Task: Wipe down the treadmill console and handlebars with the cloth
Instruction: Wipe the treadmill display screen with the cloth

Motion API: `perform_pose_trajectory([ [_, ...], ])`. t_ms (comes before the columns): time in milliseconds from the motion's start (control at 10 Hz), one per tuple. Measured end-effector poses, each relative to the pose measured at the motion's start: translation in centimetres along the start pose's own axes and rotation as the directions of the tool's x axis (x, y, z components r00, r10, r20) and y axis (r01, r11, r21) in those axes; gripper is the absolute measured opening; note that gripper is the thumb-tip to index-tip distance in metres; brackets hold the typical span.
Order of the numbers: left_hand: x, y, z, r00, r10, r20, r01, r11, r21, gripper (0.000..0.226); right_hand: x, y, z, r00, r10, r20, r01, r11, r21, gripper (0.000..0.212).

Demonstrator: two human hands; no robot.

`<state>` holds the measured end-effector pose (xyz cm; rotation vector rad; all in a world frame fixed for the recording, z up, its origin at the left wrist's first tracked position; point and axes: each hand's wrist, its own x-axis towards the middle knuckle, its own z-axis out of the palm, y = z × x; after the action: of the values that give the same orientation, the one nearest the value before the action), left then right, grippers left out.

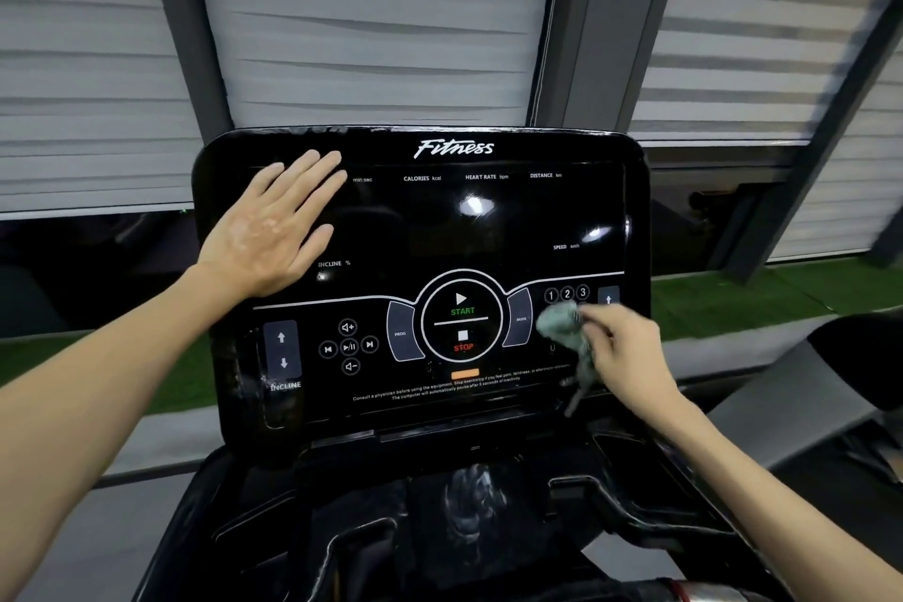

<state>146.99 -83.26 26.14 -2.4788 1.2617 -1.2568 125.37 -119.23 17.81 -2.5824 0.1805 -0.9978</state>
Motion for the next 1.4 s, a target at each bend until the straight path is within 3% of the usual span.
perform_pose_trajectory([
  [100, 0.0, 0.0, -0.1, 1.000, -0.001, -0.003, 0.001, 1.000, 0.002, 0.061, 3.3, -3.1, 0.2, 0.971, -0.032, -0.238, 0.048, 0.997, 0.059, 0.023],
  [200, 0.0, 0.0, 0.0, 1.000, 0.001, -0.002, -0.001, 1.000, 0.003, 0.060, 4.5, -5.4, 2.7, 0.957, -0.101, -0.271, 0.118, 0.992, 0.049, 0.027],
  [400, 0.0, 0.1, 0.1, 1.000, -0.002, -0.015, 0.002, 1.000, 0.004, 0.060, -0.4, -7.4, 8.1, 0.966, -0.246, -0.084, 0.257, 0.954, 0.157, 0.035],
  [500, 0.0, 0.0, 0.1, 1.000, 0.005, -0.021, -0.005, 1.000, 0.002, 0.060, -4.0, -7.1, 8.9, 0.887, -0.413, 0.209, 0.373, 0.905, 0.203, 0.041],
  [600, 0.0, 0.0, 0.1, 1.000, 0.006, -0.014, -0.006, 1.000, 0.006, 0.060, -4.9, -5.2, 8.8, 0.760, -0.514, 0.398, 0.494, 0.855, 0.159, 0.034],
  [700, 0.0, -0.1, 0.1, 1.000, 0.005, -0.012, -0.005, 1.000, 0.010, 0.060, -3.4, -5.1, 7.8, 0.741, -0.560, 0.370, 0.574, 0.814, 0.082, 0.031],
  [800, 0.0, 0.0, 0.1, 1.000, 0.000, -0.015, 0.000, 1.000, 0.010, 0.060, -0.5, -6.9, 7.0, 0.876, -0.438, 0.201, 0.435, 0.898, 0.063, 0.023],
  [900, 0.0, 0.0, 0.1, 1.000, 0.001, -0.009, -0.001, 1.000, 0.010, 0.060, 1.6, -9.1, 7.4, 0.940, -0.338, 0.048, 0.333, 0.939, 0.088, 0.036],
  [1000, -0.1, 0.0, 0.1, 1.000, 0.005, -0.007, -0.005, 1.000, 0.015, 0.060, -0.4, -9.4, 8.6, 0.830, -0.517, 0.209, 0.497, 0.856, 0.140, 0.033],
  [1100, 0.0, -0.1, 0.1, 1.000, 0.007, -0.006, -0.007, 1.000, 0.016, 0.060, -4.0, -7.4, 9.3, 0.668, -0.602, 0.438, 0.617, 0.777, 0.127, 0.042],
  [1200, -0.1, -0.1, 0.1, 1.000, 0.006, 0.003, -0.006, 1.000, 0.020, 0.060, -4.2, -4.4, 8.4, 0.705, -0.591, 0.392, 0.610, 0.787, 0.091, 0.034],
  [1300, 0.0, -0.1, 0.1, 1.000, 0.007, 0.012, -0.008, 1.000, 0.023, 0.060, -2.4, -1.6, 6.6, 0.854, -0.471, 0.220, 0.484, 0.875, -0.003, 0.008],
  [1400, 0.0, -0.1, 0.1, 1.000, 0.001, 0.014, -0.001, 1.000, 0.023, 0.060, -0.5, -0.8, 5.5, 0.966, -0.256, 0.043, 0.259, 0.964, -0.067, 0.023],
])
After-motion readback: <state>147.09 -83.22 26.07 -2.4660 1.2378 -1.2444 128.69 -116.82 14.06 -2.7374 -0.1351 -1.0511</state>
